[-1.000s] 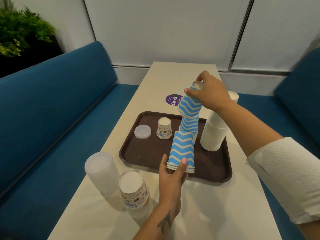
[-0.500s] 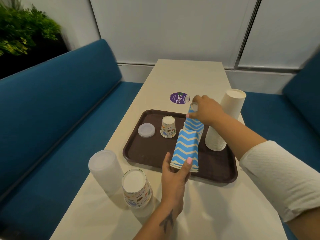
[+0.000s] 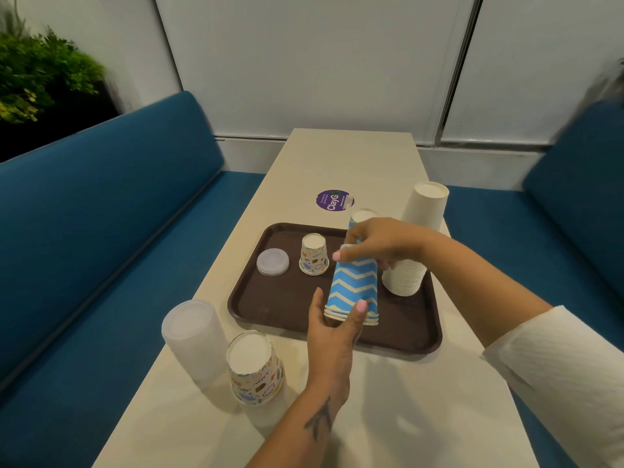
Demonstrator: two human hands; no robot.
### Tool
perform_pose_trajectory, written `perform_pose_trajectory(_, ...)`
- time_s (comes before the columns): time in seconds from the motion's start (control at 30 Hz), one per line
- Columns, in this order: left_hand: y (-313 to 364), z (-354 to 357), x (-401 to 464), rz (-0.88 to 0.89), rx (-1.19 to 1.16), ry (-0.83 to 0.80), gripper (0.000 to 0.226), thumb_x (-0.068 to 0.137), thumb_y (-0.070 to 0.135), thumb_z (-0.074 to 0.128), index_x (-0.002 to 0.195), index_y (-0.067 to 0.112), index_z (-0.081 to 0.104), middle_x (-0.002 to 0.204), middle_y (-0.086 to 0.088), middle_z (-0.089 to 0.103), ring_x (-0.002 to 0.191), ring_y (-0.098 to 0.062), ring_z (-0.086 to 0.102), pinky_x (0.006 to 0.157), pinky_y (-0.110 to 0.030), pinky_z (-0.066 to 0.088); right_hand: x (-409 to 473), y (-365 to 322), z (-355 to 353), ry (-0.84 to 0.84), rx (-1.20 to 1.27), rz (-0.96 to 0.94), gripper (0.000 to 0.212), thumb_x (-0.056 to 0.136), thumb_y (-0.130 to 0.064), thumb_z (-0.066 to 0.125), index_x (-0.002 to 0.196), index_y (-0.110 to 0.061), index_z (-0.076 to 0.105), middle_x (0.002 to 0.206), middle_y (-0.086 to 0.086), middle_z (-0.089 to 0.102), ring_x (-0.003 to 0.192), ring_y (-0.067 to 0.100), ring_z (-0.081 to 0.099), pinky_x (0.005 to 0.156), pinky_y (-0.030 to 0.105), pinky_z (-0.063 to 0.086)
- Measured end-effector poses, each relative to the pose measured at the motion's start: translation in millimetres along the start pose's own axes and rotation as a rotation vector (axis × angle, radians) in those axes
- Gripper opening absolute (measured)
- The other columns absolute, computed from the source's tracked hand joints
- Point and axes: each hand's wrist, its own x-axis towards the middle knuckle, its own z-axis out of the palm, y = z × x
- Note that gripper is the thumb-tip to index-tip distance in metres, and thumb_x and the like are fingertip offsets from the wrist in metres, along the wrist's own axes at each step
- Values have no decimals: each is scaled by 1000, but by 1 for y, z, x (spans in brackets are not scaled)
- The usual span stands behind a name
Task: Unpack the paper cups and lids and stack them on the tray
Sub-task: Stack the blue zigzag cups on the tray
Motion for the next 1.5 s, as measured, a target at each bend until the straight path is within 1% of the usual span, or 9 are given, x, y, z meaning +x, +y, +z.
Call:
perform_pose_trajectory(0.3, -10, -4, -12, -10, -17, -36, 141, 20, 63, 90, 145, 27, 34, 101, 13, 72, 101, -14, 69, 80, -25, 56, -2, 9, -22, 204, 163, -3, 46, 82, -56, 62, 104, -16, 58, 89, -2, 57, 64, 9, 51, 51, 18, 41)
perform_pose_trajectory(0.47, -9, -8, -13, -17, -34, -9, 135, 20, 63, 90, 140, 30, 36, 99, 11, 72, 98, -15, 70, 74, -23, 57, 8, 9, -39, 552, 258, -35, 44, 81, -56, 63, 104, -19, 58, 107, 4, 61, 88, 17, 57, 72, 31, 48)
perform_pose_trajectory(0.63, -6, -11, -12, -33, -57, 10, 106, 51, 41, 81, 145, 23, 34, 104, 6, 70, 97, -14, 70, 77, -24, 57, 23, 6, -41, 798, 88, -98, 51, 86, -48, 63, 124, -16, 53, 121, 10, 54, 107, 26, 54, 84, 33, 42)
perform_pose_trajectory(0.73, -7, -13, -10, -30, -39, 27, 130, 22, 62, 89, 137, 30, 38, 101, 8, 71, 95, -13, 71, 73, -22, 58, 34, 11, -36, 789, 19, -94, 52, 86, -46, 63, 128, -17, 49, 122, 10, 51, 108, 28, 53, 89, 39, 46)
perform_pose_trajectory(0.83, -8, -15, -7, -29, -38, 47, 137, 13, 66, 87, 136, 31, 39, 100, 8, 70, 94, -12, 71, 71, -21, 57, 44, 15, -31, 749, -51, -70, 55, 86, -46, 63, 132, -19, 47, 126, 9, 50, 112, 29, 51, 90, 42, 48)
perform_pose_trajectory(1.07, -7, -16, -5, -34, -26, 59, 125, 23, 63, 89, 133, 31, 40, 104, 6, 69, 95, -14, 70, 73, -22, 57, 64, 24, -13, 563, -182, -7, 56, 89, -43, 61, 137, -23, 42, 131, 8, 47, 117, 29, 48, 92, 41, 45)
perform_pose_trajectory(1.17, -7, -16, -7, -27, -29, 61, 102, 54, 39, 80, 144, 24, 35, 107, 5, 68, 97, -13, 69, 76, -22, 57, 72, 31, -2, 470, -207, 41, 58, 89, -41, 62, 139, -23, 40, 130, 10, 47, 117, 32, 48, 94, 42, 45)
perform_pose_trajectory(1.33, -7, -17, -8, -31, -38, 59, 90, 65, 28, 74, 146, 22, 34, 106, 5, 67, 92, -9, 69, 71, -20, 57, 76, 40, 11, 366, -259, 80, 65, 88, -38, 63, 144, -23, 34, 135, 13, 46, 119, 33, 48, 96, 42, 45)
perform_pose_trajectory(1.5, -4, -12, -8, -23, -69, 40, 112, 45, 46, 86, 143, 24, 37, 104, 7, 69, 96, -12, 70, 77, -23, 57, 49, 24, -3, 562, -188, -35, 59, 88, -47, 60, 140, -25, 43, 145, 6, 42, 129, 26, 41, 99, 41, 42)
